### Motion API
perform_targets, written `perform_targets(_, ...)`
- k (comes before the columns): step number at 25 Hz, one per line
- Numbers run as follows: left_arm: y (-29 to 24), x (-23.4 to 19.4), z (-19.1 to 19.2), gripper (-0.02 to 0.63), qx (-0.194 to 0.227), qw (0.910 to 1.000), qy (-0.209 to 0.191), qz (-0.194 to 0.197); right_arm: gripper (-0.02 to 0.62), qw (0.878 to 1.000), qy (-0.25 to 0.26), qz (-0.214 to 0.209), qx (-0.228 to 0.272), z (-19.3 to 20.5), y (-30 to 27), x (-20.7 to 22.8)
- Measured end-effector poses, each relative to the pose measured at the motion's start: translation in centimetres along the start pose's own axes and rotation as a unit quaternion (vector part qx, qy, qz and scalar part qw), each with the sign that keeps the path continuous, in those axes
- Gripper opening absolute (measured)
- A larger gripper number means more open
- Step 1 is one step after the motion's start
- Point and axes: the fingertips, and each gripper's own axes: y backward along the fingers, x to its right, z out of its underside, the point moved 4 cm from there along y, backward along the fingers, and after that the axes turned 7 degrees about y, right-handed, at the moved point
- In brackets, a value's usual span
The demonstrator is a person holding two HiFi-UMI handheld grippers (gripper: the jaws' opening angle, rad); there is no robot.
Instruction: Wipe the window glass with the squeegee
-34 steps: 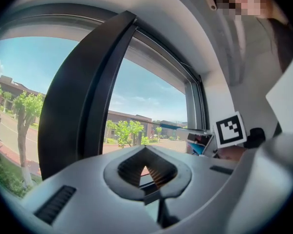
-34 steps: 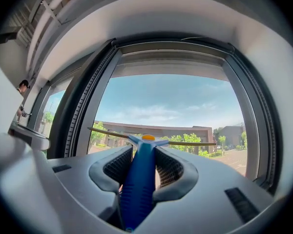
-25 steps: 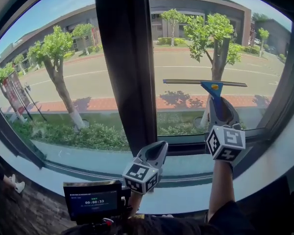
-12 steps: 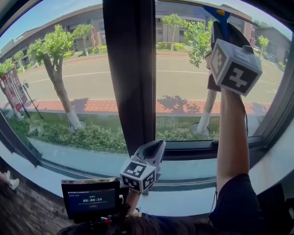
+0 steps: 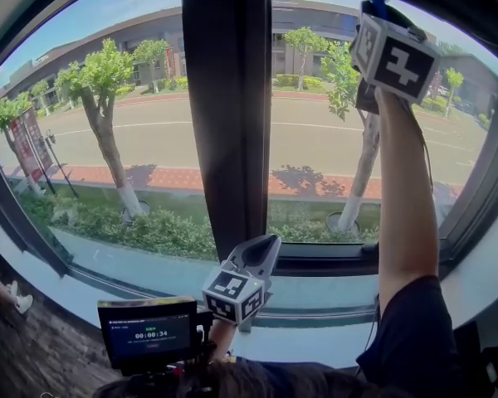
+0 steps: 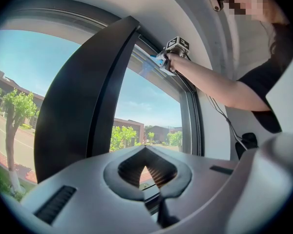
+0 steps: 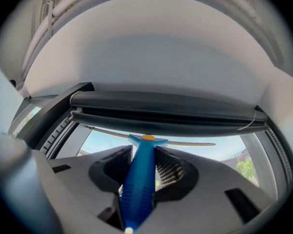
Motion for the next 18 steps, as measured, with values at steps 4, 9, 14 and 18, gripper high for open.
perform_targets(4, 0.0, -0.2, -0.2, 0.002, 0.002, 1.0000, 0.000, -0.004, 0.141, 1.000, -0.003, 0.000, -0.006, 1.0, -0.4, -0.2)
perform_targets(9, 0.0, -0.1, -0.2, 0.002, 0.000, 1.0000, 0.000, -0.006, 0.141, 1.000, 0.007, 0.005, -0.010, 1.4, -0.2, 0.1)
perform_targets(14, 0.0, 0.2, -0.5, 0.002, 0.002, 1.0000, -0.001, -0.003, 0.141, 1.000, 0.007, 0.000, -0.012, 2.0, 0.2, -0.4)
perform_targets(18, 0.0, 0.3, -0.6, 0.002, 0.001, 1.0000, 0.001, -0.002, 0.141, 1.000, 0.009, -0.004, -0.015, 2.6, 0.5, -0.6)
